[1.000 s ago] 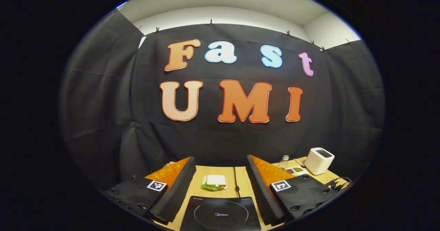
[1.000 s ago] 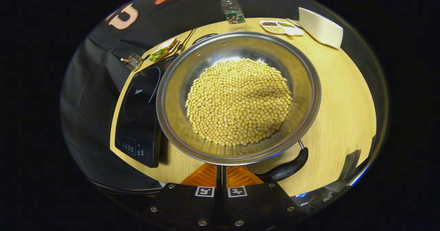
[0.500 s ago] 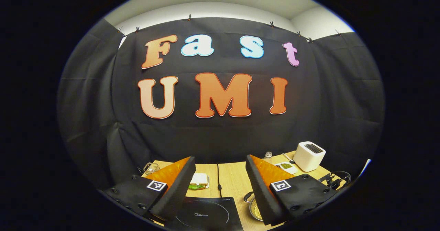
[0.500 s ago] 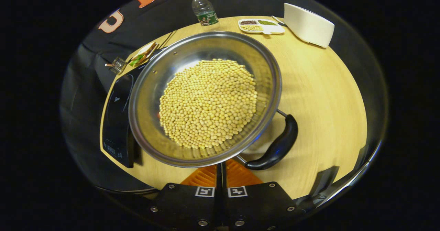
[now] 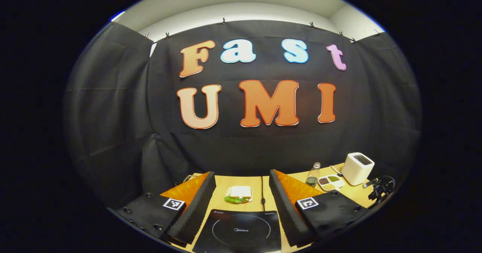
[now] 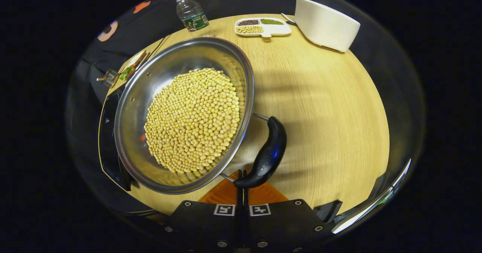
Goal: First push the handle of the pot to place it horizontally, then grasp the pot with both hands and set it on the induction cooktop.
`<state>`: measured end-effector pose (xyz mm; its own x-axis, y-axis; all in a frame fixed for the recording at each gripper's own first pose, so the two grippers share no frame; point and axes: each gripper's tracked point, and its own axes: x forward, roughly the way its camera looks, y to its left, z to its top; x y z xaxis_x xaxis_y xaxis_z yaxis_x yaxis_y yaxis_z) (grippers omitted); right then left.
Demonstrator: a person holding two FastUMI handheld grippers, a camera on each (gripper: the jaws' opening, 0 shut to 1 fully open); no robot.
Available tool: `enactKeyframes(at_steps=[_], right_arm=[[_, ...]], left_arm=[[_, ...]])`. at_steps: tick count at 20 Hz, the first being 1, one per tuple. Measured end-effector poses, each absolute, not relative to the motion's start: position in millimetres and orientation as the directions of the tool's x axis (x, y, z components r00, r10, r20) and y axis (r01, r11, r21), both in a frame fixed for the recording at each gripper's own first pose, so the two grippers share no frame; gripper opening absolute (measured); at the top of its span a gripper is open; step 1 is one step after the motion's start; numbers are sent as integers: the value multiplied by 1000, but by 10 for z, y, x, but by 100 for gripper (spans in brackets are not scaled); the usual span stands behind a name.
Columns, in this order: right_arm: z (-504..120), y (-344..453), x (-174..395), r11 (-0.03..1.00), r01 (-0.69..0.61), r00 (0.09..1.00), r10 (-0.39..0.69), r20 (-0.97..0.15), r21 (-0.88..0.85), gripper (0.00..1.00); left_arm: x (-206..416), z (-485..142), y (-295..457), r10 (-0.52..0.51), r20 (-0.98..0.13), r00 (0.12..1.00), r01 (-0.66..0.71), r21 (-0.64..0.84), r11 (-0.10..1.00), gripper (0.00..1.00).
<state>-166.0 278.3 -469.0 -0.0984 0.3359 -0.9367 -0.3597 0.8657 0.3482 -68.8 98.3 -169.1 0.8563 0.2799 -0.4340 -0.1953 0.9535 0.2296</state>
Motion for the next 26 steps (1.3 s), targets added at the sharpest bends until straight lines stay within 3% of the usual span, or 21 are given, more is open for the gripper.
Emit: enactKeyframes(at_steps=[4,11,18,23,25,26], right_arm=[[-4769,2773,-1408,867,-383,-87,310,-947,319,0],[-4878,2768,-1062,867,-410,-52,289,-956,284,0],[-4896,2752,-715,878,-409,23,282,-959,248,0],[-4680,2608,-614,896,-340,119,343,-932,287,1],[-4545,2566,-496,899,-297,187,385,-904,321,8],[-4464,2589,-434,896,-273,219,413,-884,351,21]], left_arm=[[-940,-1544,1303,367,-421,829,-272,270,924,93],[-1273,-1381,1436,415,-422,806,-297,319,900,93],[-1227,-1803,1053,326,-506,798,-223,253,941,92],[-1066,-2396,587,208,-613,762,-145,151,978,93],[-1022,-2695,391,161,-661,733,-117,110,987,93],[-984,-2859,312,141,-687,713,-104,95,990,93]])
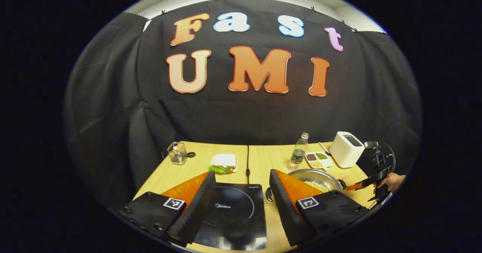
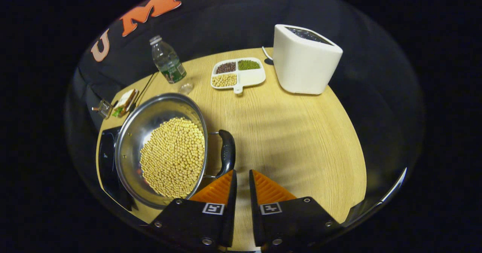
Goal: First push the handle of the pot to place it horizontally, then grasp the pot with both hands and set it on the induction cooktop.
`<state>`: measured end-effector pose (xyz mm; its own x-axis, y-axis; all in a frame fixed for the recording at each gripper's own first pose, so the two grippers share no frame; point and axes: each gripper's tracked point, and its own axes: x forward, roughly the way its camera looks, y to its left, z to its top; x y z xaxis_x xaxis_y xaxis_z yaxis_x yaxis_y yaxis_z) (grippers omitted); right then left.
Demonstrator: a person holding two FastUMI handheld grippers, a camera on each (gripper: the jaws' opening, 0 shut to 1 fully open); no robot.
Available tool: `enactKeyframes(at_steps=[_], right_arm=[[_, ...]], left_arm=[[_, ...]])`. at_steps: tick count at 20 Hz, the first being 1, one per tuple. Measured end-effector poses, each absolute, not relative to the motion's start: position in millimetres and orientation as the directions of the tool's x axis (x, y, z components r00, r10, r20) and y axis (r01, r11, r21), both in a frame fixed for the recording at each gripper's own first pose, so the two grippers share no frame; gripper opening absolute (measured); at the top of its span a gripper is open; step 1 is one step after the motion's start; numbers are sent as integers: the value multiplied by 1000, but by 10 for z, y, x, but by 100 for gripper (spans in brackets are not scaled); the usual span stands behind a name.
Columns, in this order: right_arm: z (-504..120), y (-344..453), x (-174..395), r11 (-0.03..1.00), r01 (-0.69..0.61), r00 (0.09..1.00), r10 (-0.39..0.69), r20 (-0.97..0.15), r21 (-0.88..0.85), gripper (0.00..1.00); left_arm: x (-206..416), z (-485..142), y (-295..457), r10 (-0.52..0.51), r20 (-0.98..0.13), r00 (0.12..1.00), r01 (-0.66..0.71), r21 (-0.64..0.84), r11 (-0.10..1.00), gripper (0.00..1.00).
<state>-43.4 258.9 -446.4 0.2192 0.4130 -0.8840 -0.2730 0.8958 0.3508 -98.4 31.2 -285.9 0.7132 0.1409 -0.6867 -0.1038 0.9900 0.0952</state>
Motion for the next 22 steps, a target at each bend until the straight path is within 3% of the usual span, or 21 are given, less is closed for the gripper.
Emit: enactKeyframes(at_steps=[3,4,6,8,12,17,22], right_arm=[[-4260,2698,-274,870,-245,308,488,-816,428,45],[-4230,2741,-248,863,-248,319,501,-804,440,59],[-4254,2807,-271,861,-253,307,505,-807,442,78],[-4300,2906,-321,856,-270,286,508,-813,440,88],[-4387,3013,-342,860,-293,273,494,-825,418,96],[-4509,3061,-389,869,-293,238,470,-850,399,96],[-4570,3137,-418,871,-301,214,459,-862,389,95]], left_arm=[[-971,-3346,31,72,-763,642,-60,44,997,94],[-966,-3527,-38,48,-783,620,-46,25,999,94],[-1017,-3893,-145,26,-829,558,-35,8,999,94],[-1014,-4201,-243,3,-865,501,-43,-21,999,94],[-1031,-4821,-366,-19,-918,397,-51,-42,998,94],[-1053,-5265,-395,-46,-947,319,-29,-59,998,95],[-996,-5477,-363,-69,-951,302,-23,-79,997,94]])
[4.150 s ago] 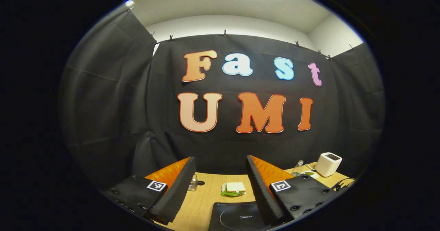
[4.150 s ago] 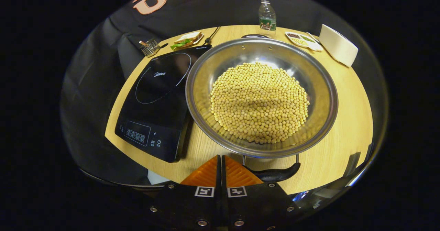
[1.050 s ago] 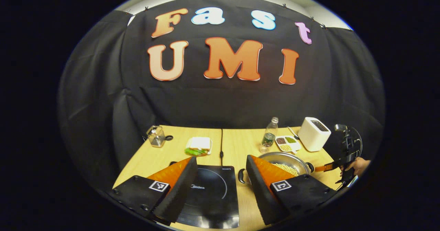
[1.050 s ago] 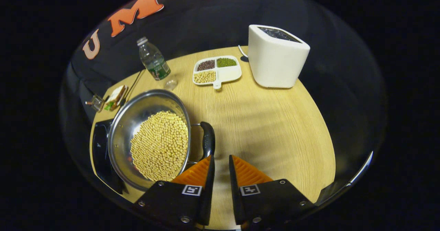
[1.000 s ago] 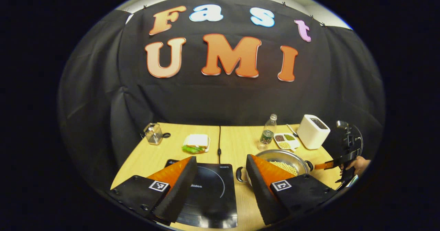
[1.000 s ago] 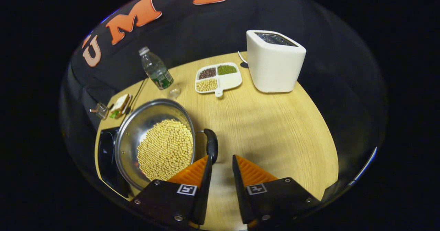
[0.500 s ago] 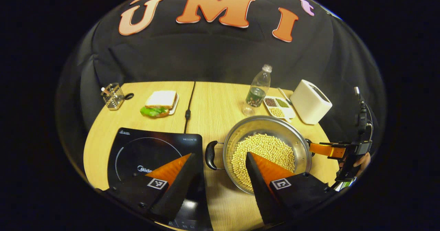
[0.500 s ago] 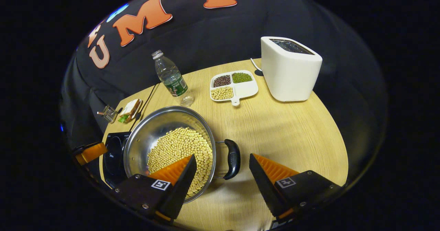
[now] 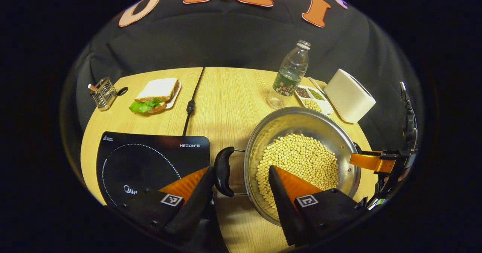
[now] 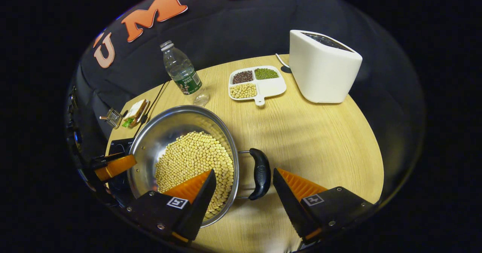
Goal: First push the handle of the pot to place it horizontally, then grasp the pot with both hands and set it on the induction cooktop.
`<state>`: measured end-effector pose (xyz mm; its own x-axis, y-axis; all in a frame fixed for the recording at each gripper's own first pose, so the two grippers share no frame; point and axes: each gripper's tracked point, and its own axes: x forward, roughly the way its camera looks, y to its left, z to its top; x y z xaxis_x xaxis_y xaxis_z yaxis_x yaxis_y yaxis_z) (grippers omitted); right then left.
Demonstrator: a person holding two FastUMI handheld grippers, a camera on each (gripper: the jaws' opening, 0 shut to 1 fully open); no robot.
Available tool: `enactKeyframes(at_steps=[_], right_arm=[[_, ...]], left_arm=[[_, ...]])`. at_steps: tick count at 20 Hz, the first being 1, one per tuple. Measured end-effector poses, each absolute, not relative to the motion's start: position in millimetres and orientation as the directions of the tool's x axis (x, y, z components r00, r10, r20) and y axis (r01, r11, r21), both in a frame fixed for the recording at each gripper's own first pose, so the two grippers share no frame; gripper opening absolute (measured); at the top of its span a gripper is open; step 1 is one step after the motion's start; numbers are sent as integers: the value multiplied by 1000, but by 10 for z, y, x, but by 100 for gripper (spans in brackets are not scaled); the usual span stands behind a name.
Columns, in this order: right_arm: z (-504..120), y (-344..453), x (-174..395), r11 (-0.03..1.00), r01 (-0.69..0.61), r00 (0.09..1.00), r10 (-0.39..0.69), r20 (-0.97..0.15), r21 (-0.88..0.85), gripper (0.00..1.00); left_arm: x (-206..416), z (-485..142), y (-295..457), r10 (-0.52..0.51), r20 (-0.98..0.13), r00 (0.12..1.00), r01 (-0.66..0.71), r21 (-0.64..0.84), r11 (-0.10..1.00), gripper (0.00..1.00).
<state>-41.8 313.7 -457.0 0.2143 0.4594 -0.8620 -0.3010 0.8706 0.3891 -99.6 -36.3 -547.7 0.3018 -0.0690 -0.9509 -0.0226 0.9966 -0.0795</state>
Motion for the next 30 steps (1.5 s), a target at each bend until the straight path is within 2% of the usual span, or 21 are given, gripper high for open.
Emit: enactKeyframes(at_steps=[3,4,6,8,10,11,12,13,17,20,23,24,25,28,29,30], right_arm=[[-4633,3205,-431,883,-296,209,432,-877,364,93],[-4655,3213,-439,887,-295,207,423,-882,356,93],[-4713,3201,-445,894,-295,209,405,-890,337,89],[-4770,3175,-424,903,-297,218,379,-899,309,84],[-4880,3167,-436,913,-300,217,348,-912,277,79],[-4920,3143,-471,919,-298,213,329,-920,259,78],[-4929,3148,-478,921,-289,212,328,-921,261,74],[-4901,3166,-477,925,-271,214,327,-920,266,71],[-4914,3164,-553,934,-203,176,329,-928,293,62],[-4836,3190,-545,930,-223,184,334,-925,291,55],[-4840,3184,-492,924,-220,202,356,-912,312,54],[-4840,3188,-467,922,-222,215,364,-906,318,50],[-4867,3194,-484,920,-224,229,371,-900,322,54],[-4937,3226,-499,911,-248,267,391,-881,330,50],[-4950,3218,-487,907,-257,278,400,-874,333,54],[-4960,3224,-478,902,-266,287,411,-866,340,54]], left_arm=[[-1018,-5626,-406,-82,-958,274,2,-85,996,94],[-1010,-5694,-388,-64,-961,270,-3,-68,998,97],[-962,-5800,-367,-44,-958,284,-34,-56,998,91],[-907,-5876,-354,-25,-956,291,-36,-37,999,89],[-893,-5929,-342,-5,-955,296,-14,-9,1000,78],[-879,-5961,-318,16,-953,301,-9,14,1000,76],[-867,-5967,-322,18,-953,303,-13,15,1000,80],[-832,-5968,-324,15,-950,313,-11,12,1000,73],[-846,-5983,-325,23,-946,322,-17,18,1000,69],[-909,-5891,-305,39,-945,325,-46,25,999,67],[-871,-5663,-216,57,-927,372,-47,42,998,67],[-840,-5585,-173,65,-919,388,-43,52,998,66],[-810,-5502,-105,72,-913,401,-46,59,997,66],[-782,-5256,93,99,-893,438,-84,69,994,66],[-787,-5142,163,111,-887,448,-103,72,992,66],[-779,-5042,260,123,-879,461,-120,76,990,65]])
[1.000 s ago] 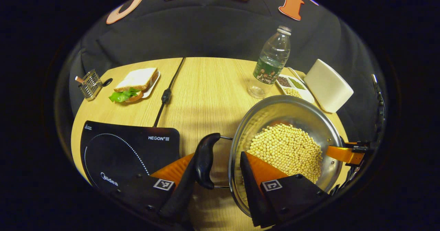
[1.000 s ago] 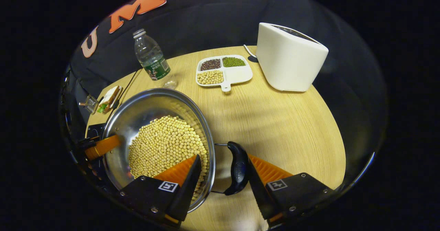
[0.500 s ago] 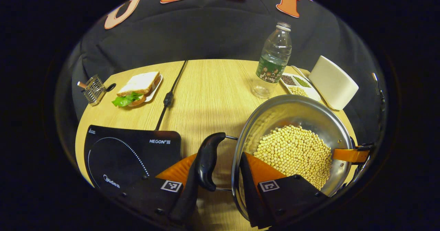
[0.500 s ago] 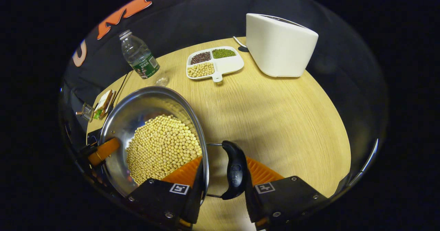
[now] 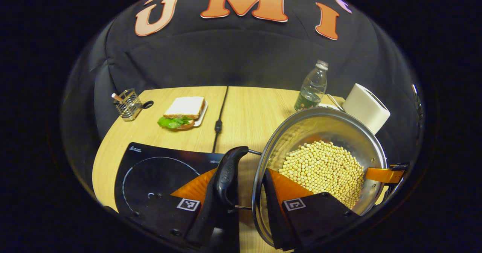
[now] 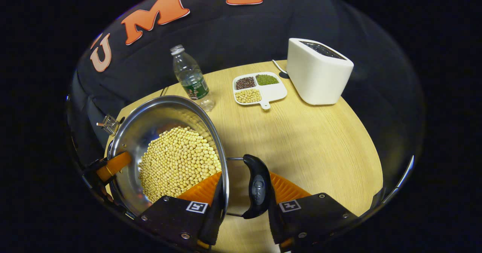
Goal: First push the handle of the pot to place it horizontally, then grasp the pot with both hands and set it on the induction cooktop.
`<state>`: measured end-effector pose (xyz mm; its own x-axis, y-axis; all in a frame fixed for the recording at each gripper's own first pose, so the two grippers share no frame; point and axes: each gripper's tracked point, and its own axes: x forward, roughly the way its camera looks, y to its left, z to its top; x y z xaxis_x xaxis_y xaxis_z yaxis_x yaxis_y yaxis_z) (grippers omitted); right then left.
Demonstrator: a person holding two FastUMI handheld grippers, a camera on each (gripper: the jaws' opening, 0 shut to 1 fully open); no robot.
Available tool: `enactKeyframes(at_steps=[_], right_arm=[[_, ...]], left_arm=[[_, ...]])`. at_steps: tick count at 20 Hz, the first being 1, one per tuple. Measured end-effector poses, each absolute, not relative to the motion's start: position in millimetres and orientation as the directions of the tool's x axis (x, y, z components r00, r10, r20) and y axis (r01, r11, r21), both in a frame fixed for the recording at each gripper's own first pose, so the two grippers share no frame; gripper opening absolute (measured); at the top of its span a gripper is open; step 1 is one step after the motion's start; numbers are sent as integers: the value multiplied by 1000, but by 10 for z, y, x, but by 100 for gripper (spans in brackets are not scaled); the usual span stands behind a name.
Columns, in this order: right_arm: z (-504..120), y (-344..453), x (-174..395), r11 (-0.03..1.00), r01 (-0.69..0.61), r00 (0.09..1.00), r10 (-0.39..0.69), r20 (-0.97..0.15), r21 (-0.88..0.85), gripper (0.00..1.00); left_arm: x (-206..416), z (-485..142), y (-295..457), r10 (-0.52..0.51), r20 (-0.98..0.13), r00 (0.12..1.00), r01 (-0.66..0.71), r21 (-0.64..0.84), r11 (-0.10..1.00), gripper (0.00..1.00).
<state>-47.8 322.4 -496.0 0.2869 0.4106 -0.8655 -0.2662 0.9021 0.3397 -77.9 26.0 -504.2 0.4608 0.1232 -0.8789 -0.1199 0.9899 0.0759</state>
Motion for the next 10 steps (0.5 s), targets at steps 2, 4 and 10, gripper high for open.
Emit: enactKeyframes(at_steps=[2,4,10], right_arm=[[-5001,3212,-456,892,-283,304,431,-850,352,54],[-5028,3212,-433,881,-302,317,452,-833,363,54],[-5088,3241,-333,844,-366,318,510,-799,393,54]], left_arm=[[-777,-4867,456,150,-863,483,-155,84,984,66],[-806,-4654,652,178,-848,499,-183,97,978,67],[-1021,-4241,1362,268,-816,512,-279,137,951,65]])
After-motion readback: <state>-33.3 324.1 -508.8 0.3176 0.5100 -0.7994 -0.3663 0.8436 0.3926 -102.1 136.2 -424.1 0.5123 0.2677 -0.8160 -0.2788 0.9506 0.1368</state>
